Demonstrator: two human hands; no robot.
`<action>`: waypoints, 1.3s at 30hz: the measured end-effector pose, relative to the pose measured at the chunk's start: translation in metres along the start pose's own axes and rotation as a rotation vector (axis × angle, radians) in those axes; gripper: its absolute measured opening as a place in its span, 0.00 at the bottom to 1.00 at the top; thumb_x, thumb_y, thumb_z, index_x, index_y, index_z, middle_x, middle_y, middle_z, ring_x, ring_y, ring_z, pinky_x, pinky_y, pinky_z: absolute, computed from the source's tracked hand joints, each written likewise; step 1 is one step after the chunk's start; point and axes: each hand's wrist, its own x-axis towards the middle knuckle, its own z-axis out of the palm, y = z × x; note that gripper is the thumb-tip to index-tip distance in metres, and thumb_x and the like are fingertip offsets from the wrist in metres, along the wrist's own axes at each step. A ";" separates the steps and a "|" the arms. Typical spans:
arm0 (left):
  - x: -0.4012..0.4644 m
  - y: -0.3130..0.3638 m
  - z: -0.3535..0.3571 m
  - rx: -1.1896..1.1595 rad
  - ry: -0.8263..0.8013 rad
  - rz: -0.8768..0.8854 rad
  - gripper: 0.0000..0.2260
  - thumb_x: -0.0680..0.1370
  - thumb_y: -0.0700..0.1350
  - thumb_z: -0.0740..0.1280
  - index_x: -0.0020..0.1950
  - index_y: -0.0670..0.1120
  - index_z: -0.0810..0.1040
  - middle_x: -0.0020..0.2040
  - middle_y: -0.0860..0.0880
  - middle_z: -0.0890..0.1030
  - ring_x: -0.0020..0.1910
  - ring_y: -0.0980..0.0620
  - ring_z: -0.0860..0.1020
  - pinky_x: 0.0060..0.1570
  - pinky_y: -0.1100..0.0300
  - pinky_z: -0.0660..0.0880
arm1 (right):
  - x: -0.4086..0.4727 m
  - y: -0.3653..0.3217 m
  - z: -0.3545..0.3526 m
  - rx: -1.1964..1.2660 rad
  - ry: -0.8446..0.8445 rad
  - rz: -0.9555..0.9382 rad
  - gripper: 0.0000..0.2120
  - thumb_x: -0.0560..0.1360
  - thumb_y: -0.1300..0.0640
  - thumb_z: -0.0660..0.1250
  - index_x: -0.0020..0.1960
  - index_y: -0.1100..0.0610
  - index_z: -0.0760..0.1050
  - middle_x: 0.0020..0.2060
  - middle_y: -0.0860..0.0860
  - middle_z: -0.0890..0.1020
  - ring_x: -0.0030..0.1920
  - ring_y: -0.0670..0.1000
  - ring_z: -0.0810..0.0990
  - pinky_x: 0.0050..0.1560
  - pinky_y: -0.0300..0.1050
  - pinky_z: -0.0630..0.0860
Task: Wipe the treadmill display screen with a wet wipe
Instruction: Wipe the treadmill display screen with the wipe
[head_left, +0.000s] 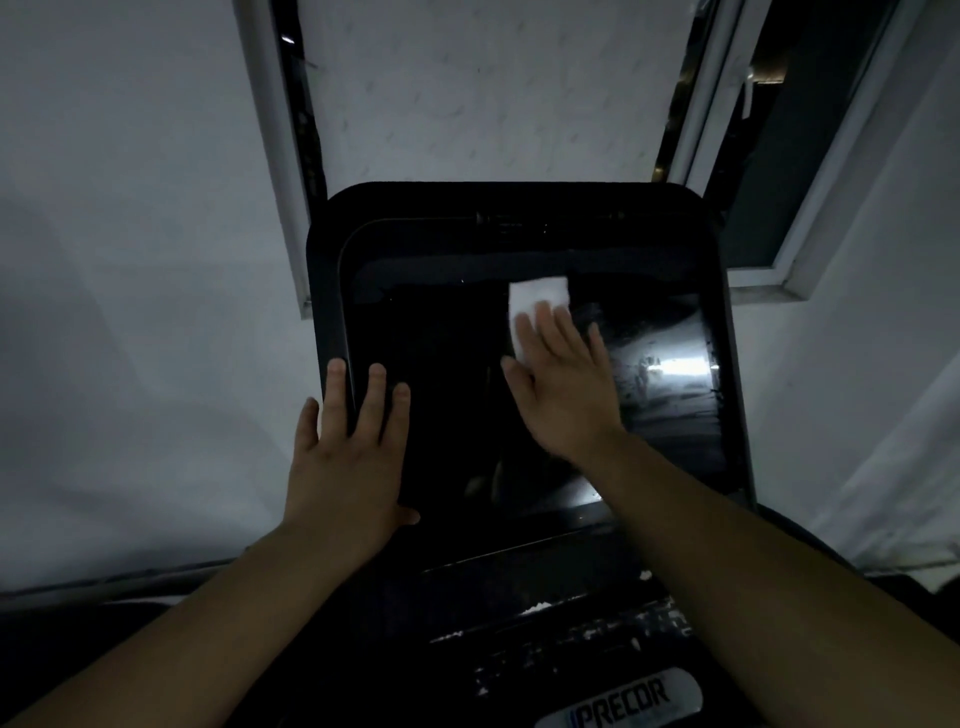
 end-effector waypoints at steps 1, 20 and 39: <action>0.000 0.000 0.000 0.006 -0.003 -0.001 0.60 0.68 0.72 0.69 0.80 0.47 0.33 0.81 0.41 0.33 0.76 0.32 0.28 0.78 0.37 0.45 | 0.009 -0.005 -0.003 -0.010 -0.026 -0.027 0.34 0.79 0.38 0.42 0.81 0.52 0.57 0.81 0.54 0.56 0.82 0.54 0.51 0.79 0.58 0.43; 0.000 -0.001 0.002 0.015 0.000 0.013 0.60 0.68 0.74 0.67 0.79 0.47 0.30 0.80 0.41 0.30 0.75 0.32 0.26 0.78 0.37 0.45 | -0.050 0.057 0.015 -0.002 0.008 0.121 0.32 0.82 0.39 0.45 0.81 0.53 0.58 0.81 0.56 0.58 0.81 0.55 0.51 0.80 0.61 0.46; 0.001 -0.002 0.005 0.001 0.023 0.006 0.63 0.61 0.72 0.75 0.83 0.46 0.46 0.83 0.41 0.44 0.79 0.32 0.35 0.76 0.35 0.54 | -0.112 0.079 0.031 -0.011 0.020 0.184 0.34 0.83 0.37 0.46 0.81 0.56 0.57 0.81 0.57 0.58 0.81 0.57 0.51 0.79 0.63 0.51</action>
